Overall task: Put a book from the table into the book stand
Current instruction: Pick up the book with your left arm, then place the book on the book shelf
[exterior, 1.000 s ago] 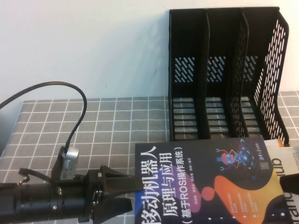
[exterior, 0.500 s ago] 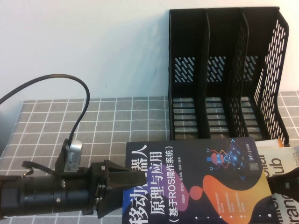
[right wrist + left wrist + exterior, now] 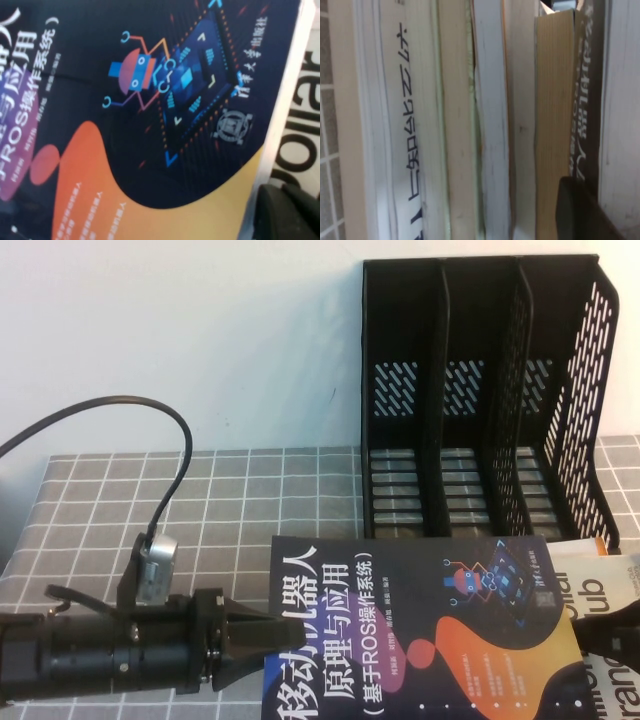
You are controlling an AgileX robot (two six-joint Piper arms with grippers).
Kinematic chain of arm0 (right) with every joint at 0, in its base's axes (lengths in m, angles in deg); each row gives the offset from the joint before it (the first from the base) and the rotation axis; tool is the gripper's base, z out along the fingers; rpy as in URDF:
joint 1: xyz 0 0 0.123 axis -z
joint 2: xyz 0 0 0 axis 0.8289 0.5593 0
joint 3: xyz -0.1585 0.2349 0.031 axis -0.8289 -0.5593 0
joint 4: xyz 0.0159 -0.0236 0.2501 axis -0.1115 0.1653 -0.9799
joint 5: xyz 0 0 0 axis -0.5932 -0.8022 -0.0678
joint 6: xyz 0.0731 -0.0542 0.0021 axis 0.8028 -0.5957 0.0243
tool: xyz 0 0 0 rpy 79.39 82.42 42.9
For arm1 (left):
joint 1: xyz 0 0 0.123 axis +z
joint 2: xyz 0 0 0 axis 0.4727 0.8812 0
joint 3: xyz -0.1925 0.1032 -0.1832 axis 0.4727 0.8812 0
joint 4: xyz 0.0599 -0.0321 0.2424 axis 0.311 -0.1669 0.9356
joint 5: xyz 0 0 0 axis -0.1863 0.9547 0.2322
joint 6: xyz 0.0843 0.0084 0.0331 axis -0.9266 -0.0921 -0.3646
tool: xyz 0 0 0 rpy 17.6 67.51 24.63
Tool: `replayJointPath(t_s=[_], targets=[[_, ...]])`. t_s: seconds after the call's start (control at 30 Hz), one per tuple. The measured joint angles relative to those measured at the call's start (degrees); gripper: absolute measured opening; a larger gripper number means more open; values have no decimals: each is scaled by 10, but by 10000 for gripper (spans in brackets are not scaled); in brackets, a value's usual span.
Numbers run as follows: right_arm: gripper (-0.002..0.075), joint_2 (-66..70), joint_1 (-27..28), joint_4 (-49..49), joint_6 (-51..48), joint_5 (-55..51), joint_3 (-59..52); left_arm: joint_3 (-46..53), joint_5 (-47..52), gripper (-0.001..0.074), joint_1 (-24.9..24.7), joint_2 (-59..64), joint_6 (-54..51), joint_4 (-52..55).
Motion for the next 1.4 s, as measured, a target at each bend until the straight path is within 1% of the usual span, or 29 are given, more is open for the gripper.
replayJointPath(t_s=[0.2,0.37,0.43,0.57,0.7,0.87,0.97,1.1,1.3,1.4], targets=[[-3,-69,-2,48,0,12,0,-32,-13,111,-3,-50,70,23],[-3,-154,-3,101,28,9,0,-100,-15,111,-4,-126,145,44],[-3,-189,-3,117,40,7,0,-145,-32,111,-4,-159,176,59],[-3,-239,-3,127,46,-8,0,-244,-116,111,-6,-190,232,96],[-3,-269,-3,127,54,-21,0,-368,-189,111,-5,-180,321,171],[-3,-276,-3,131,61,-31,0,-476,-205,111,-13,-136,442,296],[-3,-276,-3,131,61,-36,-1,-526,-217,111,-39,-107,504,391],[-3,-276,-3,131,62,-46,-1,-565,-241,111,-102,-67,596,518],[-3,-276,-3,131,62,-69,-1,-586,-293,111,-187,-28,747,718],[-3,-276,-3,131,62,-79,-1,-592,-296,111,-214,-15,822,810]])
